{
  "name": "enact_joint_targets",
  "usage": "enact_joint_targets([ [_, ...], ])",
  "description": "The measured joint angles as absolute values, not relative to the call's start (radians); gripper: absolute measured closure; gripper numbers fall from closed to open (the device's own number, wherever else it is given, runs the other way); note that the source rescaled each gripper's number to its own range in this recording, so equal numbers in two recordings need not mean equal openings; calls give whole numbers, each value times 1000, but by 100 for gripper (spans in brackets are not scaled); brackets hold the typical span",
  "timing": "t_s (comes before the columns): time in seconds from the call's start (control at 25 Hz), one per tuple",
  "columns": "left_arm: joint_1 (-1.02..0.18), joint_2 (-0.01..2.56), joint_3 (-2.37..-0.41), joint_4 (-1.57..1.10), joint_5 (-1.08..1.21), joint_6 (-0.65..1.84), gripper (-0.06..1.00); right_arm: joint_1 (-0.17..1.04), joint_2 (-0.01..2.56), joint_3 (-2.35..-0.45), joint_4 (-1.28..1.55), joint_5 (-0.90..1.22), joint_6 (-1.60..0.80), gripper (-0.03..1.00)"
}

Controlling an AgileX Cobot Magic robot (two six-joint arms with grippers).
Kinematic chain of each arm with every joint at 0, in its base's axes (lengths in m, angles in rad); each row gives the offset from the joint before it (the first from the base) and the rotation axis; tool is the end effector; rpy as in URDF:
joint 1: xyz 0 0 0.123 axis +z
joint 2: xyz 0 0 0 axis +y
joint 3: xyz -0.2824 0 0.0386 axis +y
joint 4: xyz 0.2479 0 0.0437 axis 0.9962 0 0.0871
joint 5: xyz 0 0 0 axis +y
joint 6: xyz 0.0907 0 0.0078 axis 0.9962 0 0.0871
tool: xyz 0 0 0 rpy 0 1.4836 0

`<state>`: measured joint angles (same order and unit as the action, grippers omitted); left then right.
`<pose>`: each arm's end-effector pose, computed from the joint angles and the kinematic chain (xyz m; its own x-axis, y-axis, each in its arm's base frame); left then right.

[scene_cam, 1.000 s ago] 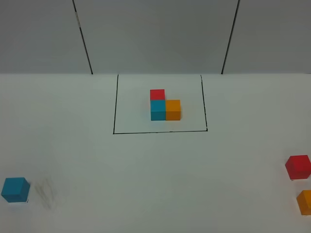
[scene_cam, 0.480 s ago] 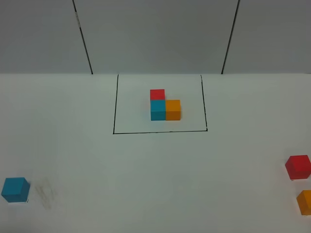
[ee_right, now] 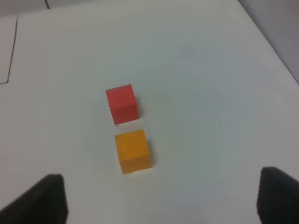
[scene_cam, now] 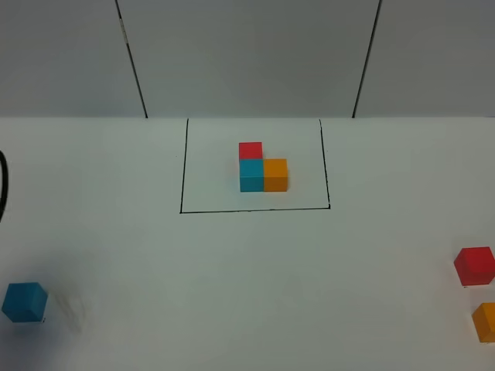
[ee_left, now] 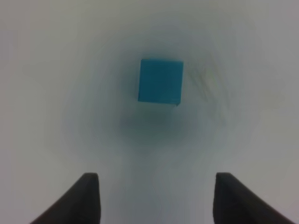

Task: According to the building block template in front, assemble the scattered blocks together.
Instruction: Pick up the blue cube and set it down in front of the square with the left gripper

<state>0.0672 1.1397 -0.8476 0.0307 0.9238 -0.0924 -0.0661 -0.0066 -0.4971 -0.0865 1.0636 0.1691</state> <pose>0.2053 0.0161 0.2839 -0.8935 -0.1341 -0.4285 -0.1439 0.9895 -0.0095 -0.0062 -0.0065 0.2763 -0.4324 0.1552 -0.8882 0.1893 0.9787 0.0789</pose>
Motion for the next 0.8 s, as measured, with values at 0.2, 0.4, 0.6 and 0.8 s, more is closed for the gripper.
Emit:
enact_joint_targets([
  [0.2,67,1293,-848,30,845,-92,73,-66,-7,-497,-87,1064,169,19],
  [0.4,67,1375,-849,18,759,-91,61,-66,-7,-497,-87,1064,169,20],
  [0.6,67,1442,-848,-14,730,-89,18,-66,-7,-497,-87,1064,169,20],
  [0.8,67,1496,-848,-8,726,-90,2,-66,-7,-497,-87,1064,169,20],
])
